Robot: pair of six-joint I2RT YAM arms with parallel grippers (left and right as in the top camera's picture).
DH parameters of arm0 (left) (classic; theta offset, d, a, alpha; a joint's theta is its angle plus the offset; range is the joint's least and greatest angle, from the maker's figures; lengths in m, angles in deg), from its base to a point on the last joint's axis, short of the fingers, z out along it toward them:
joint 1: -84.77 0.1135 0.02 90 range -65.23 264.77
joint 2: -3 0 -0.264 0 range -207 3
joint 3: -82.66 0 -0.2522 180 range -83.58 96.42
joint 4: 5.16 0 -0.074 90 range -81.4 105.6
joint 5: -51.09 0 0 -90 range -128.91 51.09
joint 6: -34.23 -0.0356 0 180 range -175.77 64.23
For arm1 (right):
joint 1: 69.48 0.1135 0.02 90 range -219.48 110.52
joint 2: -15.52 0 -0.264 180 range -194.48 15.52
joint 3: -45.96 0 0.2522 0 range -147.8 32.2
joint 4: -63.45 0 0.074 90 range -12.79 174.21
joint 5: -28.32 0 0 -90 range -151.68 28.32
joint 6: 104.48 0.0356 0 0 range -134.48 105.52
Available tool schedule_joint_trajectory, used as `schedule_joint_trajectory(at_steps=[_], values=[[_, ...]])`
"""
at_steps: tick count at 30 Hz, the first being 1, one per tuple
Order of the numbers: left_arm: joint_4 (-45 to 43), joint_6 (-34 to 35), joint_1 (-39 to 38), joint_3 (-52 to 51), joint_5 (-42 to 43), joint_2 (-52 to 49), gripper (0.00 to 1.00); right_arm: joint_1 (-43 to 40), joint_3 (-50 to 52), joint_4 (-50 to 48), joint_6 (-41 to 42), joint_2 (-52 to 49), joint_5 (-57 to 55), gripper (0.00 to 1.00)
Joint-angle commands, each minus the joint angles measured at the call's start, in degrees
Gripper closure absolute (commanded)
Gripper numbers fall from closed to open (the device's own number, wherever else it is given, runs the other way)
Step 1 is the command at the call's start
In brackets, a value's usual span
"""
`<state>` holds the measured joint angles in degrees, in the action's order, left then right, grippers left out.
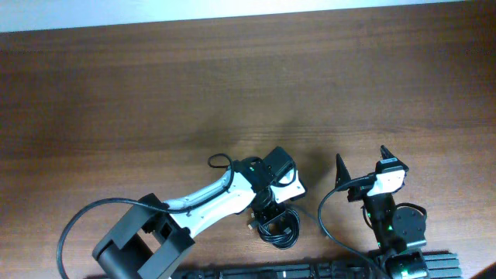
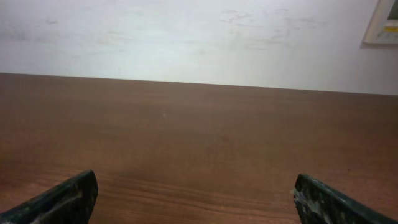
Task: Untangle cables
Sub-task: 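Reach the left gripper down to the black cable bundle and grasp it, then lift the cable bundle with the left gripper and carry it toward the right gripper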
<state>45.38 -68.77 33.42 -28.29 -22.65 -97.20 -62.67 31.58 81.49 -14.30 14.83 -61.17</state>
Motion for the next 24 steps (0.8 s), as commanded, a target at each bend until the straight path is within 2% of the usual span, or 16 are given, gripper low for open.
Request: schedule_joint_trajectory(at_steps=[1,5,8,9,12,14,16,20,21,24], values=[[-2.89,0.55,-0.04,-0.87,-4.09,-1.27,1.00,-0.13,0.31,0.24,0.04,0.33,0.13,0.01],[-4.31,7.56,3.91,-0.15,-11.47,-1.27,1.00,-0.13,0.31,0.24,0.04,0.33,0.13,0.01],[-5.07,13.25,9.33,3.02,-13.25,-1.25,1.00,-0.13,0.31,0.24,0.04,0.33,0.13,0.01],[-5.07,17.05,11.78,5.16,-12.66,-1.14,1.00,-0.13,0.31,0.24,0.04,0.33,0.13,0.00],[-7.21,25.55,18.43,12.31,-6.78,-1.03,1.00,-0.13,0.31,0.24,0.04,0.33,0.13,0.01],[-11.50,36.44,22.91,16.09,-1.36,-1.03,1.00,-0.13,0.31,0.24,0.04,0.33,0.13,0.00],[-19.56,48.70,26.38,16.83,6.34,-1.03,1.00,-0.13,0.31,0.24,0.04,0.33,0.13,0.00],[-33.79,62.40,30.29,16.83,12.07,-1.03,1.00,-0.13,0.31,0.24,0.04,0.33,0.15,0.00],[-36.39,64.61,30.42,16.83,12.48,-1.03,1.00,-0.13,0.31,0.24,0.04,0.33,0.13,0.01],[-41.09,64.85,30.42,16.83,13.99,-1.03,1.00,-0.13,0.31,0.24,0.04,0.33,0.09,0.01]])
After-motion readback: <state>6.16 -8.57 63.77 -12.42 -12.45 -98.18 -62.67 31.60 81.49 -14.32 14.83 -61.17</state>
